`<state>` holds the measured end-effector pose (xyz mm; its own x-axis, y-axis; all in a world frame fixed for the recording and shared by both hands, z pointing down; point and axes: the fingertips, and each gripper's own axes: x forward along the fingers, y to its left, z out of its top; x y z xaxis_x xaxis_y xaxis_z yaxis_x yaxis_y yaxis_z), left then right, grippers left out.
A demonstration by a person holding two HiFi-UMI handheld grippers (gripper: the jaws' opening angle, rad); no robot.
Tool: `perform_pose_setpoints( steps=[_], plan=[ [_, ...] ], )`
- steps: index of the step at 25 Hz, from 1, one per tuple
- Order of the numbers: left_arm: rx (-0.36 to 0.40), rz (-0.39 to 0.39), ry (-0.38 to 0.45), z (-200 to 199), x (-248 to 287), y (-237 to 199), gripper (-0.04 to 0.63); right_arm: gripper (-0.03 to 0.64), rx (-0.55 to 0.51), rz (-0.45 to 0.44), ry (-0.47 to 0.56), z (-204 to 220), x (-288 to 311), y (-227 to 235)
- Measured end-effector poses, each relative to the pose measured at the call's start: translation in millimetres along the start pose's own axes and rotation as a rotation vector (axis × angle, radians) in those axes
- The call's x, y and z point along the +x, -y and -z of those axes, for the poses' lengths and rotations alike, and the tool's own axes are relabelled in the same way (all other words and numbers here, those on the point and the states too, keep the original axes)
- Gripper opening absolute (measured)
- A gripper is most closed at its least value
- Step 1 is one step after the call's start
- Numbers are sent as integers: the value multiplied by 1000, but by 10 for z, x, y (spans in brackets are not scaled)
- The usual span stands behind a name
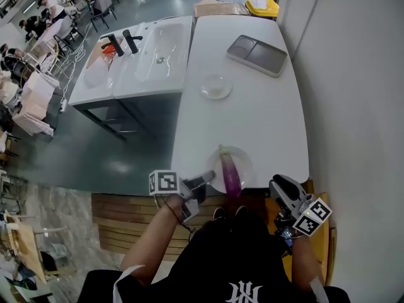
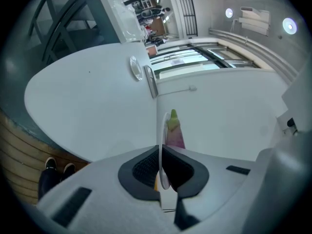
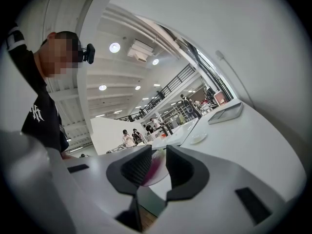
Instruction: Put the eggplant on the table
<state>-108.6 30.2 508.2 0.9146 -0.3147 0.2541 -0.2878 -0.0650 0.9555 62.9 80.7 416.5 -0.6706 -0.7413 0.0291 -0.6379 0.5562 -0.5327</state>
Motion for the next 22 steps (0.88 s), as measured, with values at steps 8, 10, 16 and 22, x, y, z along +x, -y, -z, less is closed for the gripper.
perform_pose_setpoints(
  steps=[8,10,16,22],
  plan=[
    [2,-6,7,-295,218,28,12,64,36,27,-42,63,-88,252],
    [2,-8,12,-363,290,42,12,74,43,22,-57,54,-83,342],
    [-11,-16,59,-595,591,92,12,118,37,-40,-103,-179,20,699],
    [-13,-19,74,-780,949,182,12,138,33,-72,-140,-462,213,1137]
  ],
)
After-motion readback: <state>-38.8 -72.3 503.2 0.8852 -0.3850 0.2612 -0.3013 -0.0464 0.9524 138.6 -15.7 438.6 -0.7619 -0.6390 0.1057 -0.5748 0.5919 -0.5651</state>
